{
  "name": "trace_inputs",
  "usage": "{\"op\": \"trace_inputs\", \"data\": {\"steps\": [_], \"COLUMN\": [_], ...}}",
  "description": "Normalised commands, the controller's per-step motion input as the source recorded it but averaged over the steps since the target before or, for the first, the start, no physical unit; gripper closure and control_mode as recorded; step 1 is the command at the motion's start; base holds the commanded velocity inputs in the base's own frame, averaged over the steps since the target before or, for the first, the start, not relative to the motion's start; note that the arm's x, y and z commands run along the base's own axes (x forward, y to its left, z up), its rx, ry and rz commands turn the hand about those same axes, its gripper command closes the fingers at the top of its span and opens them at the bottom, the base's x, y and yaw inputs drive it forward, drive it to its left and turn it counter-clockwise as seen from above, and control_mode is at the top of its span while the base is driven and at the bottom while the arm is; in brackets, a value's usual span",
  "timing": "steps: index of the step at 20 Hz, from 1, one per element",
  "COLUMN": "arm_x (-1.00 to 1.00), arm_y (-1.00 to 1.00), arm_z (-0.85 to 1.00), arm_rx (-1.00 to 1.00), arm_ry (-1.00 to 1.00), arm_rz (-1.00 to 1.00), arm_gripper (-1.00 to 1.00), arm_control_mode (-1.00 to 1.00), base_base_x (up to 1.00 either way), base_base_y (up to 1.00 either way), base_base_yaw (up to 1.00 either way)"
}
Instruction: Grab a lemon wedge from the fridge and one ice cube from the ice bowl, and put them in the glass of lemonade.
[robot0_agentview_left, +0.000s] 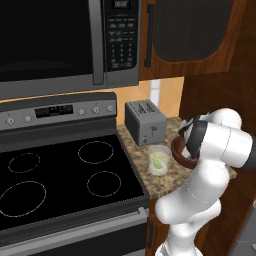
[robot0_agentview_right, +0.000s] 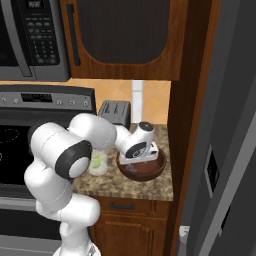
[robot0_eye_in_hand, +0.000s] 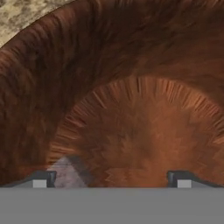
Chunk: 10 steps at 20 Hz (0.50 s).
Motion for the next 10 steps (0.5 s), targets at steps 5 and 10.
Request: {"op": "trace_inputs", "data": {"steps": [5, 10], "arm_x": [0.02, 0.24], "arm_y": [0.00, 0.00], "arm_z": [-0.66, -0.33], "arm_rx": [0.00, 0.00], "arm_ry": [0.00, -0.02], "arm_rz": [0.01, 0.01], "arm_gripper": [-1.00, -1.00], "arm_control_mode": [-1.00, -1.00], "base_base_x": [0.00, 0.00], "base_base_y": [0.00, 0.00], "base_base_yaw": [0.00, 0.00]}}
